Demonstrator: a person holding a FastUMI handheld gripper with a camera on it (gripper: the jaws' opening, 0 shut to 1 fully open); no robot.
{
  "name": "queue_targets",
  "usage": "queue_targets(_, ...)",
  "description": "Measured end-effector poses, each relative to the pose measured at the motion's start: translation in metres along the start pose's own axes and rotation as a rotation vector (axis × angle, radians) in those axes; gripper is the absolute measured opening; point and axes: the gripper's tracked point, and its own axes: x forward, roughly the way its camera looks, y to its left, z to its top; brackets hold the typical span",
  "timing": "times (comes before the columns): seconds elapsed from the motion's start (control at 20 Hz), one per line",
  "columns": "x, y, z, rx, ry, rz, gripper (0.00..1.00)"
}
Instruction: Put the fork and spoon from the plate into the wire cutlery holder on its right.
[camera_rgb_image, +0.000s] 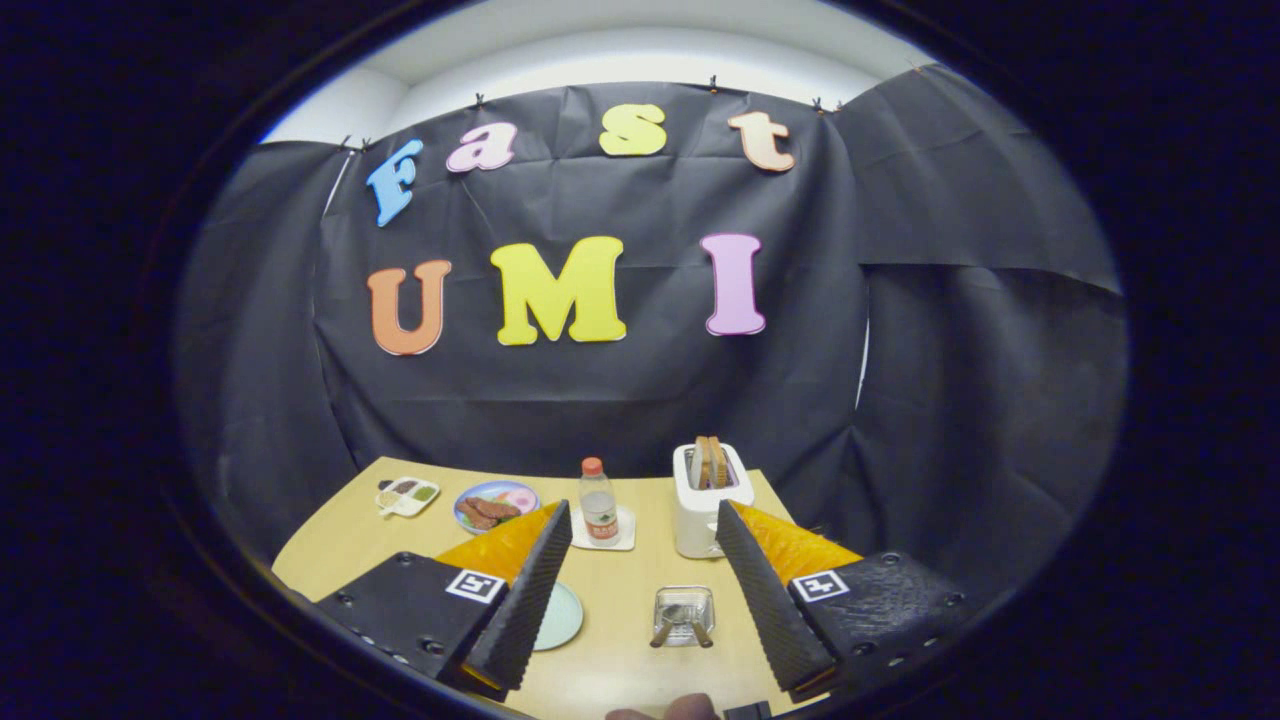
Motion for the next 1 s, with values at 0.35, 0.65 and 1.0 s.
queue_targets(0.35,-0.014,0.012,-0.005,0.022,-0.009,0.023,0.89)
queue_targets(0.65,-0.016,0.011,-0.002,0.021,-0.022,0.01,0.89)
queue_targets(1.0,-0.017,0.014,-0.001,0.019,-0.028,0.015,0.89)
